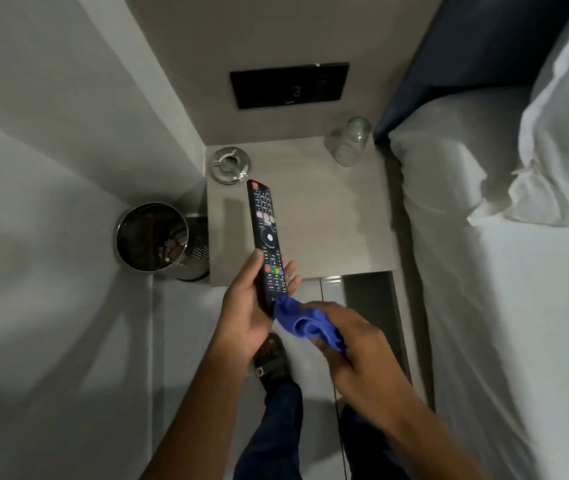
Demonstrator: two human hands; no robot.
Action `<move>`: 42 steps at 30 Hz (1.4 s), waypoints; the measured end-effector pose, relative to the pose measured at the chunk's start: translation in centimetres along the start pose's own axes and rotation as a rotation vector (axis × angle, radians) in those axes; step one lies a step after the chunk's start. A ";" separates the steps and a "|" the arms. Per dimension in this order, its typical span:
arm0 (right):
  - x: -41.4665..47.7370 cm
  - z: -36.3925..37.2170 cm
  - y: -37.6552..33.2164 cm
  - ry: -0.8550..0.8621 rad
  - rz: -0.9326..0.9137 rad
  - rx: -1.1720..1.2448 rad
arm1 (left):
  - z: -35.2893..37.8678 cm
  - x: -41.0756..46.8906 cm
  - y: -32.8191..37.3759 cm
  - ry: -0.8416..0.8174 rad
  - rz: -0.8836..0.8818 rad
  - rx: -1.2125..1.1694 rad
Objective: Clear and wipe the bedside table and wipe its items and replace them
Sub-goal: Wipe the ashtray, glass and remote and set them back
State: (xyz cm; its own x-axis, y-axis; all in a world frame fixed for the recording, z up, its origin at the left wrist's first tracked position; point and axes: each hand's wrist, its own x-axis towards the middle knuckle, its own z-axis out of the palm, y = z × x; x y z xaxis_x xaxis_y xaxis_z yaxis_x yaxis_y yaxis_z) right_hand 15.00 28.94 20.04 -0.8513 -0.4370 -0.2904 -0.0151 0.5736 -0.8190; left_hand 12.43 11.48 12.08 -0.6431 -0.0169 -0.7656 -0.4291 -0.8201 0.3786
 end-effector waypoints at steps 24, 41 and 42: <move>12.2 -3.0 -1.0 0.053 -0.066 -0.059 | 7.6 2.2 1.8 -0.080 0.209 0.157; 12.3 -7.6 13.1 0.142 0.376 0.063 | 6.7 17.8 -2.2 0.695 0.273 1.314; 12.5 -7.9 13.7 0.142 0.386 0.077 | 6.6 18.6 -2.3 0.704 0.268 1.412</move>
State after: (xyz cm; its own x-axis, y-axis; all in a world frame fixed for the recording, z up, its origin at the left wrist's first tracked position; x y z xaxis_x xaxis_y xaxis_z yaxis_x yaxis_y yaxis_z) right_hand 0.06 36.78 9.12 -0.8509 -0.0973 -0.5163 0.3536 0.6208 -0.6997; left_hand -2.76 16.80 0.41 -0.5571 -0.6428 -0.5257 -0.8297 0.4044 0.3848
